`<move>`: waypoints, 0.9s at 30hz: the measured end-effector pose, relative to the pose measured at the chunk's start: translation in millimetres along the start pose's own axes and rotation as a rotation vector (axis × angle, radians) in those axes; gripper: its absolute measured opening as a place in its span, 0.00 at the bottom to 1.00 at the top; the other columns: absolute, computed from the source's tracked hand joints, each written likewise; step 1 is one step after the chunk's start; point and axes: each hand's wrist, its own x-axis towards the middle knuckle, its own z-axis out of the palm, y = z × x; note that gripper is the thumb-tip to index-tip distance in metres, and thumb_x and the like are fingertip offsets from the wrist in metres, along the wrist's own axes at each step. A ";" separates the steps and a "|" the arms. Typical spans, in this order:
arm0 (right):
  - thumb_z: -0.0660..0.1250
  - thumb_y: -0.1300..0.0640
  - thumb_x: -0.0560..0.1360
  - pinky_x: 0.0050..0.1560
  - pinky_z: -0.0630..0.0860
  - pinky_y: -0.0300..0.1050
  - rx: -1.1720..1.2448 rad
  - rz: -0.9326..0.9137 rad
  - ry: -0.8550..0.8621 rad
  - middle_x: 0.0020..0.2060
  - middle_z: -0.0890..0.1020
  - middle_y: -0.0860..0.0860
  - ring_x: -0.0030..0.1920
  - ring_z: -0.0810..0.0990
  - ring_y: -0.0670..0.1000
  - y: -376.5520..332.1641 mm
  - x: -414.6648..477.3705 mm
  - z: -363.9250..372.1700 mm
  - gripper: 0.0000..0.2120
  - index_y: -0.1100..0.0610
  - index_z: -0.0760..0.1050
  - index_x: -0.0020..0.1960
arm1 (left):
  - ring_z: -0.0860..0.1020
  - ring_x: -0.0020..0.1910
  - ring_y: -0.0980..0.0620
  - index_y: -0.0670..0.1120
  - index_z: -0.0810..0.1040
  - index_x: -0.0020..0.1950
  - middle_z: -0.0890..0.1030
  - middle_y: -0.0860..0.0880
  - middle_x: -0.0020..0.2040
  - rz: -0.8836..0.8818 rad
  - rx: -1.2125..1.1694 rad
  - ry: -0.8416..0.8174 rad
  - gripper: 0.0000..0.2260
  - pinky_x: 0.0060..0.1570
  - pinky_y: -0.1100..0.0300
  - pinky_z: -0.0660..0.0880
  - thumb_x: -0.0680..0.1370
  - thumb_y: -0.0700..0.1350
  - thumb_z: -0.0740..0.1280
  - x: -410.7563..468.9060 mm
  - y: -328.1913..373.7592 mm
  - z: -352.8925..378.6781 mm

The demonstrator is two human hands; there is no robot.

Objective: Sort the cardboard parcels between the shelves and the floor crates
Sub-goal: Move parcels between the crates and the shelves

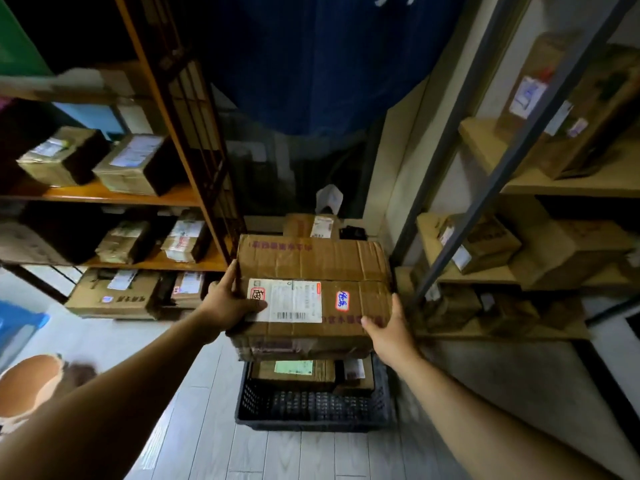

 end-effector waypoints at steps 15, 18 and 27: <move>0.67 0.55 0.76 0.66 0.69 0.55 -0.139 0.102 -0.033 0.71 0.66 0.54 0.69 0.68 0.57 201.0 151.0 137.3 0.40 0.47 0.44 0.78 | 0.77 0.56 0.43 0.48 0.68 0.67 0.73 0.44 0.60 0.030 0.313 0.053 0.34 0.50 0.45 0.80 0.64 0.46 0.77 146.8 -232.3 83.7; 0.67 0.54 0.76 0.66 0.69 0.55 -0.179 0.131 -0.028 0.71 0.66 0.54 0.69 0.68 0.57 227.0 165.5 153.3 0.40 0.47 0.44 0.78 | 0.77 0.54 0.45 0.49 0.68 0.66 0.74 0.45 0.59 0.048 0.310 0.000 0.30 0.48 0.49 0.80 0.67 0.41 0.75 160.1 -254.6 94.6; 0.68 0.52 0.75 0.65 0.71 0.53 -0.209 0.034 0.022 0.71 0.65 0.54 0.66 0.71 0.55 245.5 196.8 182.9 0.38 0.44 0.49 0.77 | 0.75 0.61 0.47 0.48 0.66 0.70 0.72 0.48 0.63 0.097 0.239 -0.015 0.36 0.58 0.44 0.76 0.64 0.36 0.76 201.1 -280.4 92.2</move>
